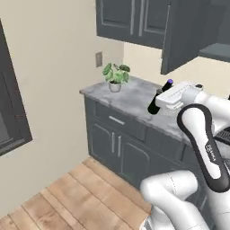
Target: Open the cabinet directly in front. Then move the beer and the mug to the dining counter with the candle on it.
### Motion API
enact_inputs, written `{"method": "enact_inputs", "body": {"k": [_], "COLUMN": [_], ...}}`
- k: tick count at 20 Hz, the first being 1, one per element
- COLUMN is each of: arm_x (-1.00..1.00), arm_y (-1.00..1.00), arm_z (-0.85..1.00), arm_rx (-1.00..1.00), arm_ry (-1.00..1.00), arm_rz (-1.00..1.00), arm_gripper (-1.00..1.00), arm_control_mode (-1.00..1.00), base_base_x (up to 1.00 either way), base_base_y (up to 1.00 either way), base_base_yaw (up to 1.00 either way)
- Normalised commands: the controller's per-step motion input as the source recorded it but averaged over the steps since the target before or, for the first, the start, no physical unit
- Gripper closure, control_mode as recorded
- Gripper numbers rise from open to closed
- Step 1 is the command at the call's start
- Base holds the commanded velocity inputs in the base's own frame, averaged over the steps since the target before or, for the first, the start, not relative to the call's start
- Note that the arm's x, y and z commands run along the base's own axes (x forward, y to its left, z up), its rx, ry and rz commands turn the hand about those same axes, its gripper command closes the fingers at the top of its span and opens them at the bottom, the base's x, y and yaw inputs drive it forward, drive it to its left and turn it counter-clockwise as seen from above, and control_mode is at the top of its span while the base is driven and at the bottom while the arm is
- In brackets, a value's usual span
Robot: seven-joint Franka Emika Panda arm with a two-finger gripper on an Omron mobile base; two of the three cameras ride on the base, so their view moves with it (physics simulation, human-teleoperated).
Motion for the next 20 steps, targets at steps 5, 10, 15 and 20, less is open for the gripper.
{"method": "enact_inputs", "body": {"k": [5, 10, 15, 20], "arm_x": [0.0, 0.0, 0.0, 0.0], "arm_y": [0.0, 0.0, 0.0, 0.0], "arm_z": [0.0, 0.0, 0.0, 0.0], "arm_rx": [0.0, 0.0, 0.0, 0.0], "arm_ry": [0.0, 0.0, 0.0, 0.0], "arm_rz": [0.0, 0.0, 0.0, 0.0], "arm_gripper": [1.0, 1.0, 1.0, 1.0], "arm_control_mode": [1.0, 1.0, 1.0, 1.0], "base_base_x": [-0.08, -0.07, -0.08, -0.08], "base_base_y": [0.0, 0.0, 0.0, 0.0], "base_base_yaw": [1.0, 1.0, 1.0, 1.0]}}
